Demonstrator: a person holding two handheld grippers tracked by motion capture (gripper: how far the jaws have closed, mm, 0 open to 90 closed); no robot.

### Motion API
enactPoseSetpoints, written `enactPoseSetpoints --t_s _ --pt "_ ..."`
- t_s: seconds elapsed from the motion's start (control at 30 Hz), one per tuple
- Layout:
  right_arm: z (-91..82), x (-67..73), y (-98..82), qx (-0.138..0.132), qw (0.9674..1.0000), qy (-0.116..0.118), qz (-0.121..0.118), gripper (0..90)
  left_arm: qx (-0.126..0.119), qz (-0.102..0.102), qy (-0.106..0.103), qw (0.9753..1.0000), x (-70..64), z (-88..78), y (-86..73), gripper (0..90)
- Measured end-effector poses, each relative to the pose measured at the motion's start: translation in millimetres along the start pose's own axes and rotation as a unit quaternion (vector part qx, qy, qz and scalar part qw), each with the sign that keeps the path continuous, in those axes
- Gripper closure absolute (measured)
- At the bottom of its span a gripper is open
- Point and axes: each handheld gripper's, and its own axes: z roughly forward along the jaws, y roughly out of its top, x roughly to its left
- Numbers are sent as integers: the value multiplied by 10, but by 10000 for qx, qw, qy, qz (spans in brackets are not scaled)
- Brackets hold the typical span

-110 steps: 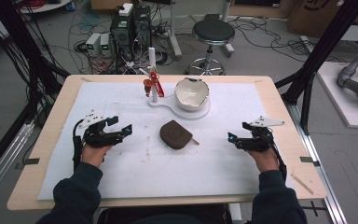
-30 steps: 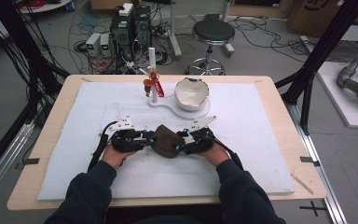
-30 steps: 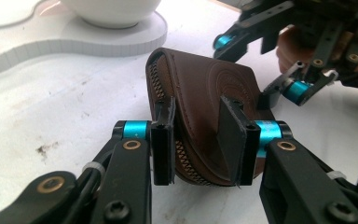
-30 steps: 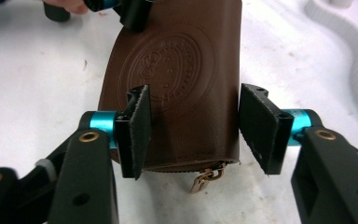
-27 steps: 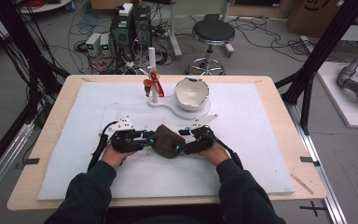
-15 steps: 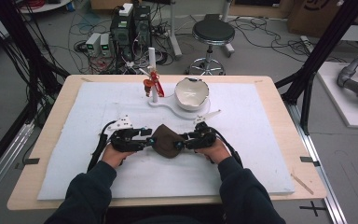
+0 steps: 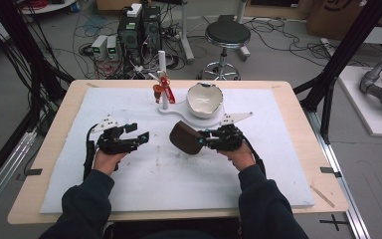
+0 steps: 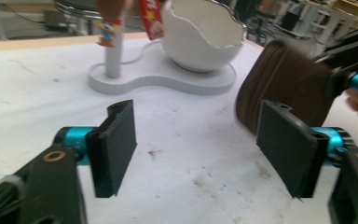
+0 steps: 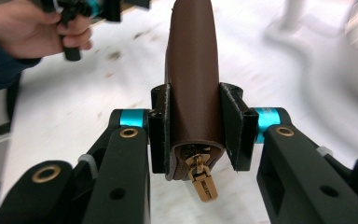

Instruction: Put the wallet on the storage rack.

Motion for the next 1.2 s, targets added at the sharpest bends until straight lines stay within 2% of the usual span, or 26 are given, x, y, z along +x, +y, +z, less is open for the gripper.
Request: enactPoseSetpoints --t_s 0.07,0.13,0.27,0.4,0.53,0.67,0.7,0.87,0.9,0.97,1.0,1.07,1.13,1.2 --pt "-90 -11 62 -120 9997 -157 -120 673 -68 21 91 9999 29 -43 20 194" --pt "-160 -42 115 -172 9993 -283 -191 673 -150 -15 129 9998 64 -86 34 193" --pt "-298 -153 237 -285 9977 -542 -280 673 -136 -57 208 9997 109 -129 33 193" --pt "-401 -276 419 -243 9960 -769 -373 674 -133 -101 205 9996 114 -118 25 193" --pt "-440 -387 618 -134 9929 -1058 -531 674 -108 -126 179 9997 121 -113 16 193" --pt "-424 -497 812 21 9875 -1323 -860 674 -125 -186 191 9996 134 -110 6 193" --pt "-411 -523 853 70 9867 -1365 -876 674 -115 -193 181 9996 138 -112 4 193" --pt "-319 -661 973 267 9806 -1575 -1138 674 -150 -219 185 9995 160 -132 -8 193" --pt "-286 -686 988 339 9783 -1641 -1221 674 -154 -217 185 9995 162 -134 -10 193" --pt "-244 -734 984 380 9746 -1716 -1392 674 -129 -226 197 9995 169 -143 -19 194" --pt "-215 -759 971 434 9745 -1740 -1349 673 -147 -245 193 9994 170 -143 -23 193" --pt "-178 -815 950 485 9721 -1782 -1448 673 -127 -235 201 9994 174 -149 -28 194" --pt "-135 -846 924 624 9712 -1788 -1448 673 -132 -243 194 9994 176 -150 -34 195" --pt "-89 -878 902 709 9683 -1818 -1559 673 -115 -242 196 9995 178 -153 -39 195"
